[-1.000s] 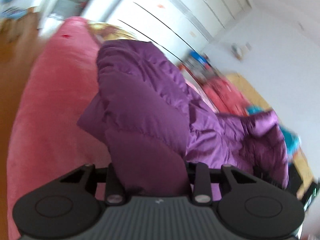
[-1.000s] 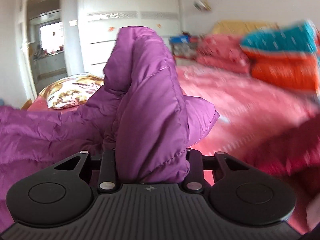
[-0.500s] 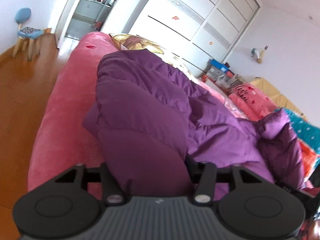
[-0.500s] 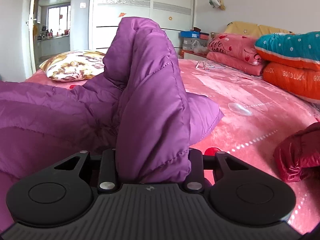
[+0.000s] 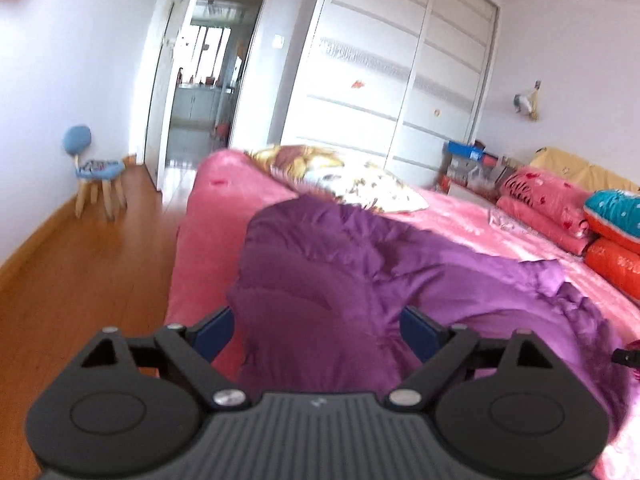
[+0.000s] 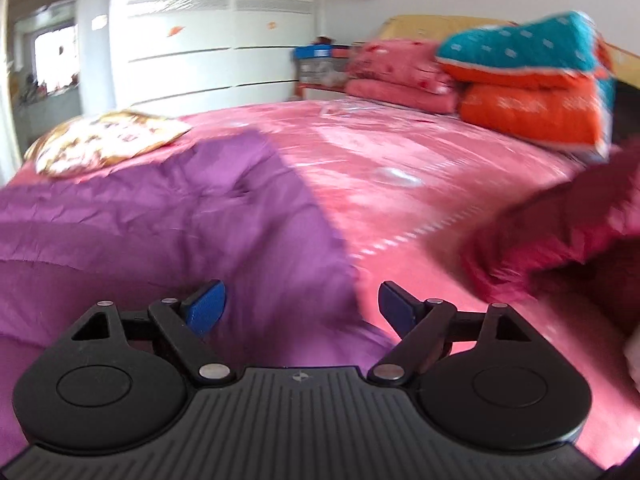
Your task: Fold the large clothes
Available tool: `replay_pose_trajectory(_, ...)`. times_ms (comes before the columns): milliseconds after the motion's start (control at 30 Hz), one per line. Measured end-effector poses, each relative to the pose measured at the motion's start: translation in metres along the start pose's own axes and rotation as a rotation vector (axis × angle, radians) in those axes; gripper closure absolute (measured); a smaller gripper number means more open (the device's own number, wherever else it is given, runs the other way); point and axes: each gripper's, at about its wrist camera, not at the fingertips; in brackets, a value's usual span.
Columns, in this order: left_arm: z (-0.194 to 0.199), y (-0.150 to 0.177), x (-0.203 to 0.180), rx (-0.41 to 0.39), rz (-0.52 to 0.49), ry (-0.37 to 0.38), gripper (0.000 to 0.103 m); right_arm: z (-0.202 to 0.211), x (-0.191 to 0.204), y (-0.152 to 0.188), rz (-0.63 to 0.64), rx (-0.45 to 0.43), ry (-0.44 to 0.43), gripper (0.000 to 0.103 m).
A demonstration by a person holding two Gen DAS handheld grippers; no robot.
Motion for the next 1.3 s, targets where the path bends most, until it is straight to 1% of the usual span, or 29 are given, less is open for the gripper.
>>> replay_pose_trajectory(100, 0.031, 0.009, -0.003, 0.014, -0.013, 0.004, 0.013, 0.037, -0.025, 0.017, -0.049, -0.020, 0.015, 0.000)
replay_pose_trajectory(167, 0.049, 0.017, -0.003, 0.041, -0.017, -0.002, 0.013, 0.061, -0.040, 0.028, -0.094, -0.020, 0.031, 0.000)
replay_pose_trajectory(267, 0.076, 0.028, -0.002, 0.095, -0.076, -0.032, 0.013, 0.107, -0.057, 0.059, -0.148, -0.020, 0.060, 0.000)
replay_pose_trajectory(367, 0.104, 0.023, 0.006, 0.175, -0.203, -0.092, 0.014, 0.150, -0.076, 0.087, -0.191, -0.012, 0.102, 0.000)
replay_pose_trajectory(433, 0.124, 0.007, 0.013, 0.212, -0.296, -0.144, 0.014, 0.175, -0.086, 0.102, -0.209, 0.010, 0.125, 0.000)
replay_pose_trajectory(500, 0.146, -0.016, 0.020, 0.219, -0.399, -0.207, 0.014, 0.199, -0.094, 0.114, -0.206, 0.030, 0.145, 0.000)
replay_pose_trajectory(600, 0.176, -0.056, 0.024, 0.153, -0.543, -0.293, 0.014, 0.231, -0.108, 0.125, -0.196, 0.027, 0.185, 0.000)
replay_pose_trajectory(667, 0.192, -0.077, 0.024, 0.100, -0.637, -0.325, 0.014, 0.252, -0.116, 0.129, -0.217, 0.014, 0.210, 0.000)
replay_pose_trajectory(767, 0.207, -0.097, 0.016, 0.017, -0.872, -0.321, 0.014, 0.280, -0.126, 0.131, -0.224, -0.021, 0.249, 0.000)
replay_pose_trajectory(833, 0.214, -0.111, 0.012, -0.040, -0.998, -0.330, 0.014, 0.295, -0.134, 0.131, -0.208, -0.064, 0.262, 0.000)
replay_pose_trajectory(900, 0.223, -0.128, 0.008, -0.093, -1.022, -0.348, 0.014, 0.313, -0.138, 0.127, -0.199, -0.122, 0.279, 0.000)
replay_pose_trajectory(933, 0.231, -0.136, 0.008, -0.134, -1.022, -0.358, 0.014, 0.326, -0.140, 0.124, -0.194, -0.158, 0.289, 0.000)
replay_pose_trajectory(1000, 0.248, -0.142, 0.004, -0.197, -1.020, -0.363, 0.014, 0.353, -0.144, 0.119, -0.196, -0.238, 0.318, 0.000)
replay_pose_trajectory(1033, 0.255, -0.144, 0.003, -0.221, -1.033, -0.356, 0.014, 0.368, -0.146, 0.118, -0.203, -0.273, 0.331, 0.000)
replay_pose_trajectory(1067, 0.263, -0.145, 0.003, -0.243, -1.054, -0.349, 0.014, 0.389, -0.156, 0.119, -0.217, -0.304, 0.338, 0.000)
replay_pose_trajectory(1133, 0.275, -0.148, -0.001, -0.277, -1.083, -0.332, 0.014, 0.419, -0.161, 0.120, -0.249, -0.351, 0.336, 0.000)
replay_pose_trajectory(1200, 0.290, -0.156, -0.005, -0.288, -1.067, -0.305, 0.014, 0.453, -0.168, 0.122, -0.284, -0.397, 0.330, 0.000)
replay_pose_trajectory(1233, 0.297, -0.163, -0.008, -0.287, -1.056, -0.296, 0.014, 0.469, -0.170, 0.123, -0.294, -0.408, 0.327, 0.000)
replay_pose_trajectory(1267, 0.305, -0.168, -0.011, -0.290, -1.063, -0.296, 0.014, 0.484, -0.171, 0.123, -0.306, -0.417, 0.321, 0.000)
replay_pose_trajectory(1300, 0.312, -0.174, -0.014, -0.309, -1.085, -0.300, 0.014, 0.501, -0.173, 0.123, -0.319, -0.426, 0.311, 0.000)
Point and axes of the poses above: each gripper's, at about its wrist camera, not at the fingertips, and z roughly against the way its jaws point, x to its left, y to its underside, and after that the axes turned 13 degrees about z, right-handed
